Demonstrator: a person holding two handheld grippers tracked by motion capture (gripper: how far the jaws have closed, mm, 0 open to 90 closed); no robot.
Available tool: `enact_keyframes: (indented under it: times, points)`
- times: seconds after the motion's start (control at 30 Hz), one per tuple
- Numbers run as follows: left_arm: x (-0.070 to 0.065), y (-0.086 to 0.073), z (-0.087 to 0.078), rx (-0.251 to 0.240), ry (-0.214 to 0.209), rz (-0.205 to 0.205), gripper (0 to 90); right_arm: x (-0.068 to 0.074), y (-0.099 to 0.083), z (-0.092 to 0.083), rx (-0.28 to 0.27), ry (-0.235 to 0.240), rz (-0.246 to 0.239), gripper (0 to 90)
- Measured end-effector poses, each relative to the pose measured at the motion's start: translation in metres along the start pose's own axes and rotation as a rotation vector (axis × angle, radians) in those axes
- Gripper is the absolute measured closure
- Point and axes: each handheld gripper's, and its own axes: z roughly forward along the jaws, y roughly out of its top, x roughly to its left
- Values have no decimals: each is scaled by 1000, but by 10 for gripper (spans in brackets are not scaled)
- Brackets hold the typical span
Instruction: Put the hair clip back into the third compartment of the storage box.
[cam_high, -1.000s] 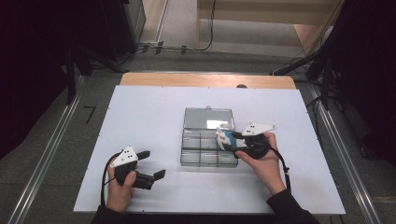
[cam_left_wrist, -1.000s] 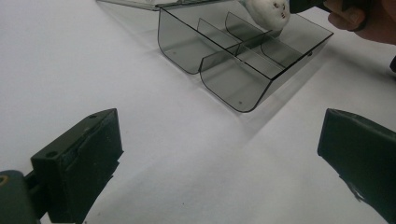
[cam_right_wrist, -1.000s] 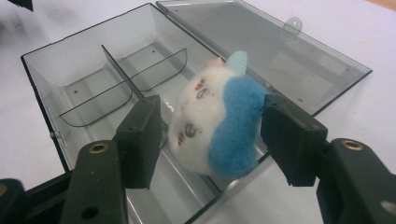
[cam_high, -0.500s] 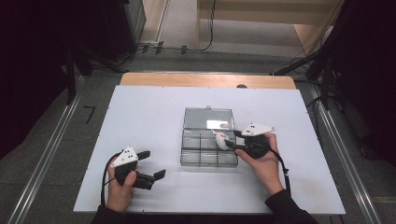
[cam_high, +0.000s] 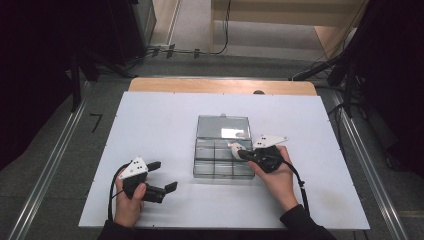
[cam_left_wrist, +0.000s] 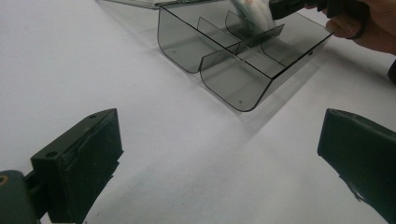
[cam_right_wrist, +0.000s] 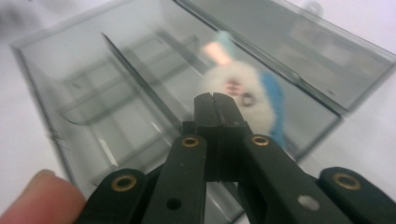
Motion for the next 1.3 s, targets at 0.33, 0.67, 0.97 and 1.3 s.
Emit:
enact_keyframes:
  times: [0.33,0.67,0.97,1.3]
  points:
    - [0,0,0,1,0,0,0,-4,-2,-1,11,-4,23,869]
    - [0,1,0,-6,0,2,0,-12,-8,-13,-71,79,89,641]
    - [-1,2,0,-9,0,6,0,-11,-14,-25,-131,95,85,374]
    - [-3,5,3,-11,-2,11,0,-22,-30,-44,-202,130,122,199]
